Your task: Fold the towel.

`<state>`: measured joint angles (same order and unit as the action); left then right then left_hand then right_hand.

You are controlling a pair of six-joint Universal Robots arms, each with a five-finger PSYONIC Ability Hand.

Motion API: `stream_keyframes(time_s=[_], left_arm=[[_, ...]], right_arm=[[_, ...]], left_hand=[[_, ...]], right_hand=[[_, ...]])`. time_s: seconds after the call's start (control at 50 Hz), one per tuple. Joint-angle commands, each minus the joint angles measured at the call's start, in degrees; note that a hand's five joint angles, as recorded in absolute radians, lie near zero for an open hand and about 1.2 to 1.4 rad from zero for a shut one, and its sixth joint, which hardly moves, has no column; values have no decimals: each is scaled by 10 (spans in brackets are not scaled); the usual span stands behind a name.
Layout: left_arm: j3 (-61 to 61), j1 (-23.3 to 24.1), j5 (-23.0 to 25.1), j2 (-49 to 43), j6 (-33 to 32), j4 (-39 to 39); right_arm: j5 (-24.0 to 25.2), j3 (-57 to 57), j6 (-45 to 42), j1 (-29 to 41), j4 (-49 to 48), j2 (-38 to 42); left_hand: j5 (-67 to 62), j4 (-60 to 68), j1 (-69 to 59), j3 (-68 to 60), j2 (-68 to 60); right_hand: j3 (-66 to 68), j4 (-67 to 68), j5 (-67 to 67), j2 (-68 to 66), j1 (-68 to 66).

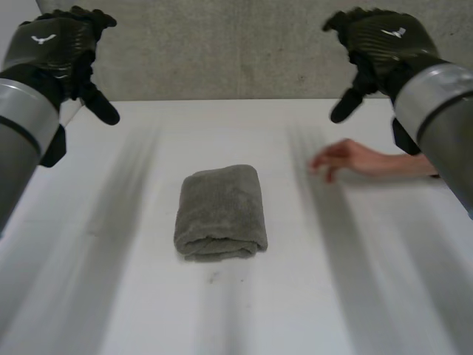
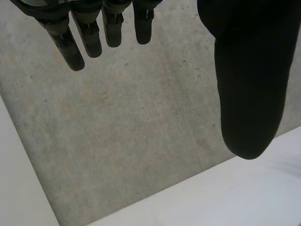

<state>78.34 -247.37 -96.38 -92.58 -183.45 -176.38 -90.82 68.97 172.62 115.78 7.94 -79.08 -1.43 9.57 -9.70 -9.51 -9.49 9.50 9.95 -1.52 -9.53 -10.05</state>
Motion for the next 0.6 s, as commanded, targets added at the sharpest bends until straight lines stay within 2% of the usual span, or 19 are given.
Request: stream_keyframes(time_s=[0.02,0.16,0.6], left_arm=[[1,1,22,17,55,55],[-2,4,51,27,61,63],[22,7,53,18,54,11]], right_arm=[[-20,58,-6,-13,-3,-21],[-21,48,-16,-20,-2,-21],[-18,61,-17,-23,-13,-20]], left_hand=[[12,6,-5,-7,-7],[14,4,-3,-5,-5],[14,5,-3,-5,-6]], right_hand=[[5,0,15,-5,1],[5,0,15,-5,1],[5,0,15,-5,1]])
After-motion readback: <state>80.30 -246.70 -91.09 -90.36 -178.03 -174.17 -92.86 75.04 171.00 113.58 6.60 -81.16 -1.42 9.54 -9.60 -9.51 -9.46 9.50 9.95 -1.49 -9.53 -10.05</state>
